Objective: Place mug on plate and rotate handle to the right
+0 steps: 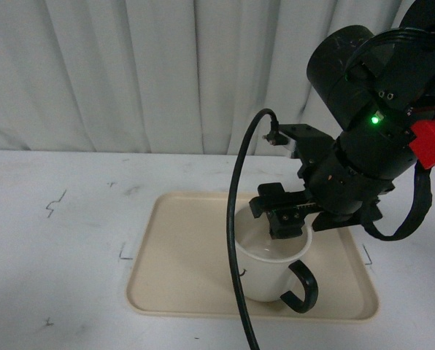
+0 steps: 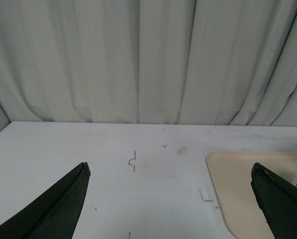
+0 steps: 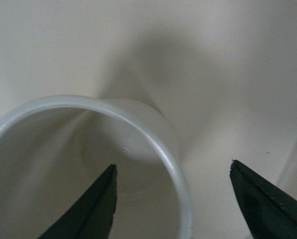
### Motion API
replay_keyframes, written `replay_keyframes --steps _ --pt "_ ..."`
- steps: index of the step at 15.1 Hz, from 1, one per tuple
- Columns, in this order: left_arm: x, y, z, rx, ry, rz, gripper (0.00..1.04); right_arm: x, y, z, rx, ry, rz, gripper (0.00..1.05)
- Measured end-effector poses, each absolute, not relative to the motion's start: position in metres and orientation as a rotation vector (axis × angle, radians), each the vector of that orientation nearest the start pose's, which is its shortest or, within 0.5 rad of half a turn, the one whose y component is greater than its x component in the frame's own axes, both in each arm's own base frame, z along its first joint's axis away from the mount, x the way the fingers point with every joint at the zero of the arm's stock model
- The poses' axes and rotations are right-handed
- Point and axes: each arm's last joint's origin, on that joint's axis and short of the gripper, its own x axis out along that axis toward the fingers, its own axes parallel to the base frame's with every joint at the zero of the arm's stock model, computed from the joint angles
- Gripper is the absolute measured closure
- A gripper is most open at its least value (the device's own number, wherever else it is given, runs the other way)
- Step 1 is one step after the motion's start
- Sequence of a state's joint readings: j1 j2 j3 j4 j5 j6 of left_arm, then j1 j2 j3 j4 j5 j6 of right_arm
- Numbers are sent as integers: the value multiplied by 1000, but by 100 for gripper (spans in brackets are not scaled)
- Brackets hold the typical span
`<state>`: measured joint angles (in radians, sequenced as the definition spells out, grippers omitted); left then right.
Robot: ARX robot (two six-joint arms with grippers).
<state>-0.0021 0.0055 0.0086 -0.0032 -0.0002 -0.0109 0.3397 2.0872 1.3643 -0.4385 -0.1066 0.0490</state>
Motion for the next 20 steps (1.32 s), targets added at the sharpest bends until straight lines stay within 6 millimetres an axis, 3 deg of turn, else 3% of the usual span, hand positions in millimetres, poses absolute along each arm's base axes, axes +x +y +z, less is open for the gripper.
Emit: replay_keyframes --steps 1,2,3,4,5,6,10,14,20 --pt "98 0 166 -11 1 -2 7 387 142 127 -90 1178 366 44" --pt "98 0 166 -11 0 -2 7 384 148 128 -91 1187 378 64" --pt "98 0 166 -11 0 -2 7 386 148 132 -125 1209 380 95" --pt "98 0 166 -11 0 -2 7 400 149 156 -272 1134 468 102" --pt "98 0 166 -11 0 -2 7 407 143 176 -514 1093 642 102" --pt "98 0 166 -11 1 -2 7 410 136 183 -627 1068 770 102" --pt "98 0 166 -11 1 -2 7 422 131 189 -857 974 987 102" --pt "98 0 166 -11 0 -2 7 438 141 174 -918 964 1151 102" --pt "98 0 166 -11 0 -2 7 456 175 150 -888 997 1267 102"
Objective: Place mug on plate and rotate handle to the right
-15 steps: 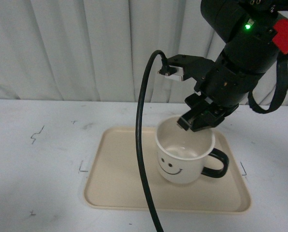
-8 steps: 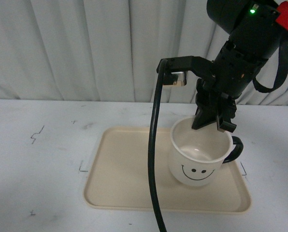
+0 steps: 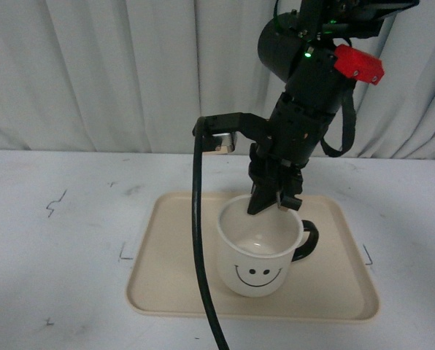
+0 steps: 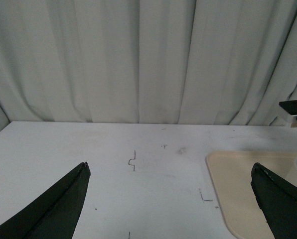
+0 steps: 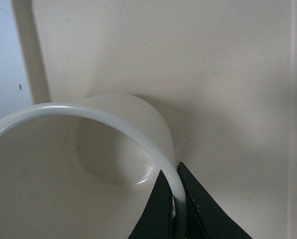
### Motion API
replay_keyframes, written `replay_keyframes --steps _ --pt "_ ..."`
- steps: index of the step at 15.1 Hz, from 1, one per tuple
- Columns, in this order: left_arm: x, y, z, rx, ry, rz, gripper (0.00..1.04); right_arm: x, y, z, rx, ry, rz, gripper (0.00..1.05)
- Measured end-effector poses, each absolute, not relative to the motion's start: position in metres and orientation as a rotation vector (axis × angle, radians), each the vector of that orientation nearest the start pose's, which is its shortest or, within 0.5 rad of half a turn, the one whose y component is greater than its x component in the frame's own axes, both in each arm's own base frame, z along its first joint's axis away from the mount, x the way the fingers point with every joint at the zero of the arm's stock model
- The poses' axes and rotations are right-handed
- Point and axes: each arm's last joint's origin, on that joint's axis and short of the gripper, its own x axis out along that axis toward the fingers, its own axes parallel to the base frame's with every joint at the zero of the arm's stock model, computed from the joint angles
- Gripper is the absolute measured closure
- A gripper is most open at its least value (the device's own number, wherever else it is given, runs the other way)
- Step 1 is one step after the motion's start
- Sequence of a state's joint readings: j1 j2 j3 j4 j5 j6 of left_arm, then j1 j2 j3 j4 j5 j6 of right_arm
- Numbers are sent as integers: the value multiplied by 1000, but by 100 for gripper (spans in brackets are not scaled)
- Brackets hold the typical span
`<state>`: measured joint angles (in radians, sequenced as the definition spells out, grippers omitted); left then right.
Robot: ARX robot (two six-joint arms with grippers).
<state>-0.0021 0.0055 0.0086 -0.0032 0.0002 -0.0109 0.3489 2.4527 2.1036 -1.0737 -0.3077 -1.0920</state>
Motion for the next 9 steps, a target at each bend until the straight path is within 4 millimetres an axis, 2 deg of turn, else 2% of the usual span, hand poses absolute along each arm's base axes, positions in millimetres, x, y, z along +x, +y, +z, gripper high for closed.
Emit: replay_keyframes --steps 1,3,4,9 --pt "98 0 166 -11 1 -2 7 456 181 145 -851 1038 1233 102" --pt "98 0 166 -11 0 -2 7 457 179 144 -824 1096 1168 102" --pt "98 0 166 -11 0 -2 7 456 179 145 -831 1117 1155 96" --pt "98 0 166 -11 1 -2 7 458 176 159 -886 1084 1219 44"
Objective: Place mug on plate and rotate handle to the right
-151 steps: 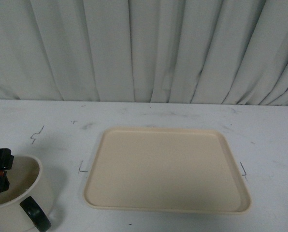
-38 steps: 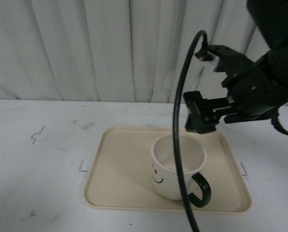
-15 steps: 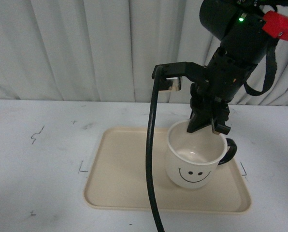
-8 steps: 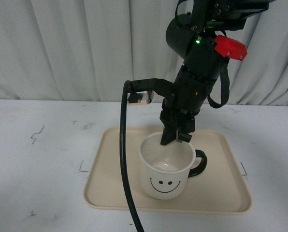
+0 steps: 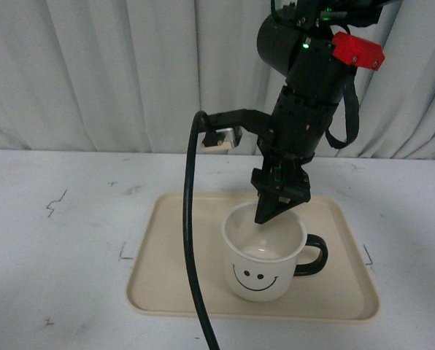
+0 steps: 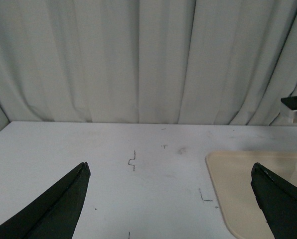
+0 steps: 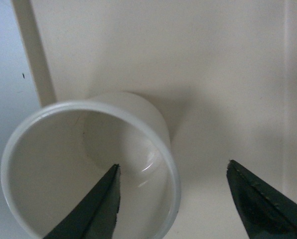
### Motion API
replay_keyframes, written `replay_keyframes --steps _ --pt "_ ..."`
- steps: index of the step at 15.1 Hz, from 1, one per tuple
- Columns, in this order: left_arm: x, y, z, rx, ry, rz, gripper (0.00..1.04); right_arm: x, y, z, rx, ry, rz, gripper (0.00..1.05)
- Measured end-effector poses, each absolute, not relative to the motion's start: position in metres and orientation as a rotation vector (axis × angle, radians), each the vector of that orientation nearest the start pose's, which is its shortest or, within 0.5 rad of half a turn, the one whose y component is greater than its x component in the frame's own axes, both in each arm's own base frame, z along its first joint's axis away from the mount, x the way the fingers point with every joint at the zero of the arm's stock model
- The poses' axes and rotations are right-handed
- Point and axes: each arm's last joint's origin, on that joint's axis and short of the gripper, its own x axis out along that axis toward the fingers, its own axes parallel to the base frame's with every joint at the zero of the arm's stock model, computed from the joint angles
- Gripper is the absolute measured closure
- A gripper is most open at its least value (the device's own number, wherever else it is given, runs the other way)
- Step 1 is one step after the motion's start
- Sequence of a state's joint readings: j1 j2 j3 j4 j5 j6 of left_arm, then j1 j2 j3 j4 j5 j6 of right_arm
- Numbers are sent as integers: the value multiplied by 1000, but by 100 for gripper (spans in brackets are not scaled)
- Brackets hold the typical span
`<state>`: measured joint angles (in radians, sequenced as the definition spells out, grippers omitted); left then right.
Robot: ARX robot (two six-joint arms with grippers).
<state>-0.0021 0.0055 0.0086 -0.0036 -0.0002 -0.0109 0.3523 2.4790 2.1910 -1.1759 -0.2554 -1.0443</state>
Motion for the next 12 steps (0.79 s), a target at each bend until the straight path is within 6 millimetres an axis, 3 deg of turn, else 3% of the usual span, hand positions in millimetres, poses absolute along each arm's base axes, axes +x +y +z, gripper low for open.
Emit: replay_keyframes --steps 3,4,5,6,8,9,11,12 --pt "98 0 166 -11 1 -2 7 456 183 195 -919 892 1238 9" --pt "98 0 166 -11 1 -2 7 452 183 210 -925 860 1233 5" --pt "98 0 166 -11 0 -2 7 457 191 217 -982 689 1020 12" --pt "98 0 166 -10 -1 -6 7 454 184 221 -947 540 633 23" --pt "98 0 166 -11 0 1 7 412 139 215 -522 309 139 45" --pt "98 0 166 -10 0 0 7 390 111 215 -313 172 37 56" --pt "98 0 166 -10 1 -2 7 336 67 205 -79 -7 -44 80" --pt "98 0 166 -10 0 -2 7 292 57 186 -34 -9 13 103"
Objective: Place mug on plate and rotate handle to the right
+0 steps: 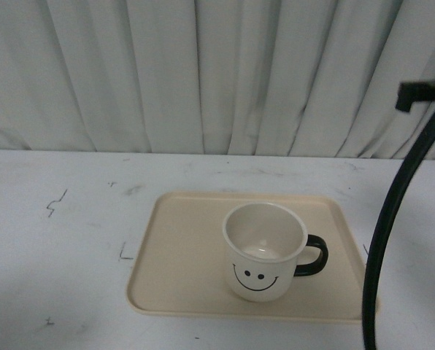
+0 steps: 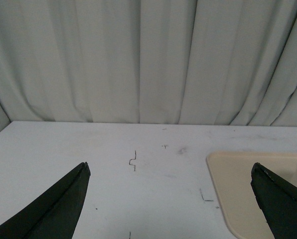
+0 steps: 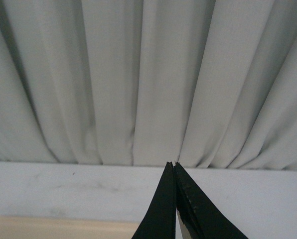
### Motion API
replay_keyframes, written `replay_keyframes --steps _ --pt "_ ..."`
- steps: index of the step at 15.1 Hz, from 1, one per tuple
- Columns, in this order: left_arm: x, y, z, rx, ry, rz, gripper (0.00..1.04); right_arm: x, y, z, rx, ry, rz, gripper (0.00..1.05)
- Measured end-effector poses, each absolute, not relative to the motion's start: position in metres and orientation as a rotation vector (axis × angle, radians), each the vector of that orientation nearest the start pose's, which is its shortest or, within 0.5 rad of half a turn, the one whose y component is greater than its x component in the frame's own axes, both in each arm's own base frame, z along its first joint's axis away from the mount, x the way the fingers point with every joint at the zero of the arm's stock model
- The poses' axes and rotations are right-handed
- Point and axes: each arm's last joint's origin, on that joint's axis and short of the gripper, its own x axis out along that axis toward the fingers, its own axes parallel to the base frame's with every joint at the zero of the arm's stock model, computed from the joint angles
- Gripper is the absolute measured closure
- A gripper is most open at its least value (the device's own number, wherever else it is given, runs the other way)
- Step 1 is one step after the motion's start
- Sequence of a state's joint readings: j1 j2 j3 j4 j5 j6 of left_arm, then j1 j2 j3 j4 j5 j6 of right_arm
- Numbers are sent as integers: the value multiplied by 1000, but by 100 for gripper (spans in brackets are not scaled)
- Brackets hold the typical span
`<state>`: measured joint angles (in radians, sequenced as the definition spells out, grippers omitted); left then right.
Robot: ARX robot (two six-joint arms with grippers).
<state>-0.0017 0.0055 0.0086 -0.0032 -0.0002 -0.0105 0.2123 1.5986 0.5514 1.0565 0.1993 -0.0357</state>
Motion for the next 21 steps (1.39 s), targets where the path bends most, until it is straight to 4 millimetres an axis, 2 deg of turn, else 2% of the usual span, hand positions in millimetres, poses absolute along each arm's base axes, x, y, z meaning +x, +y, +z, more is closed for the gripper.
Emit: replay_keyframes --steps 1,2,6,8,11,13,18,21 --pt "98 0 166 -10 0 -1 7 267 43 179 -24 7 6 103" --pt "98 0 166 -10 0 -2 7 252 34 178 -18 4 -10 103" --pt "98 0 166 -10 0 -1 7 216 22 170 -12 -27 10 103" --pt "98 0 166 -10 0 -2 7 199 15 158 -18 38 -4 103" --pt "98 0 166 -10 0 -2 7 182 9 164 -14 2 8 103" --pt "98 0 166 -10 0 -1 7 171 -1 162 -14 18 -16 103" --pt "98 0 166 -10 0 -2 7 145 -1 163 -13 13 -9 103" --pt "98 0 166 -10 0 -1 7 135 -1 167 -12 0 -8 103"
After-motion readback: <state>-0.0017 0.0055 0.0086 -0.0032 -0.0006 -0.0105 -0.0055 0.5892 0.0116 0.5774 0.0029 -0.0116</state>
